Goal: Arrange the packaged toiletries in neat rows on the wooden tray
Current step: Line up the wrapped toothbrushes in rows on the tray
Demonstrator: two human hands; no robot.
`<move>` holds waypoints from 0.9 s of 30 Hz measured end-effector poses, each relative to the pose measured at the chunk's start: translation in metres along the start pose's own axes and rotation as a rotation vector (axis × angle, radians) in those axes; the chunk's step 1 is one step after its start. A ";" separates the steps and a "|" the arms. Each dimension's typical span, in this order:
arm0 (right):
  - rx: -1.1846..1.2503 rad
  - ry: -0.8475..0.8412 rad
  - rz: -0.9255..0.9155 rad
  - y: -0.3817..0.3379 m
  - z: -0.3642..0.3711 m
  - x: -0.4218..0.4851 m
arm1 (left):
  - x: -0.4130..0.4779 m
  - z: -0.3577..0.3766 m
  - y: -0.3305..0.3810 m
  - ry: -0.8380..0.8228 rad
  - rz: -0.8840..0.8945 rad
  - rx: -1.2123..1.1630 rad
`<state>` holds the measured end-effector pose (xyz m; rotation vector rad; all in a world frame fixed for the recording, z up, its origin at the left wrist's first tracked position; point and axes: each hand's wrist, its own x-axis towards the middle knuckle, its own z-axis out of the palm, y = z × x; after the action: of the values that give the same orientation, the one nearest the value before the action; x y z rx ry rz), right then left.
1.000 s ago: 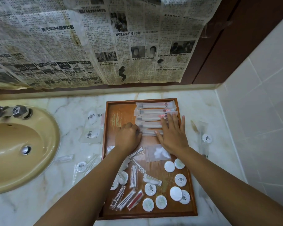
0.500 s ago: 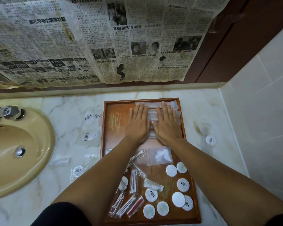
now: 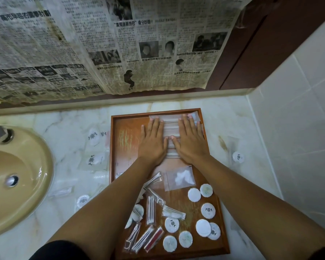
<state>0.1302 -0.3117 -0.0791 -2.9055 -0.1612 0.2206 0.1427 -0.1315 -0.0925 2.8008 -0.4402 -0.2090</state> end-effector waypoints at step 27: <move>0.317 -0.082 0.624 0.090 -0.044 -0.229 | -0.033 0.028 0.161 -0.258 0.326 0.184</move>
<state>-0.0792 -0.4371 -0.0266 -2.5408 0.7088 0.4199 0.0619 -0.2746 -0.0659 2.8310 -1.0134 -0.4795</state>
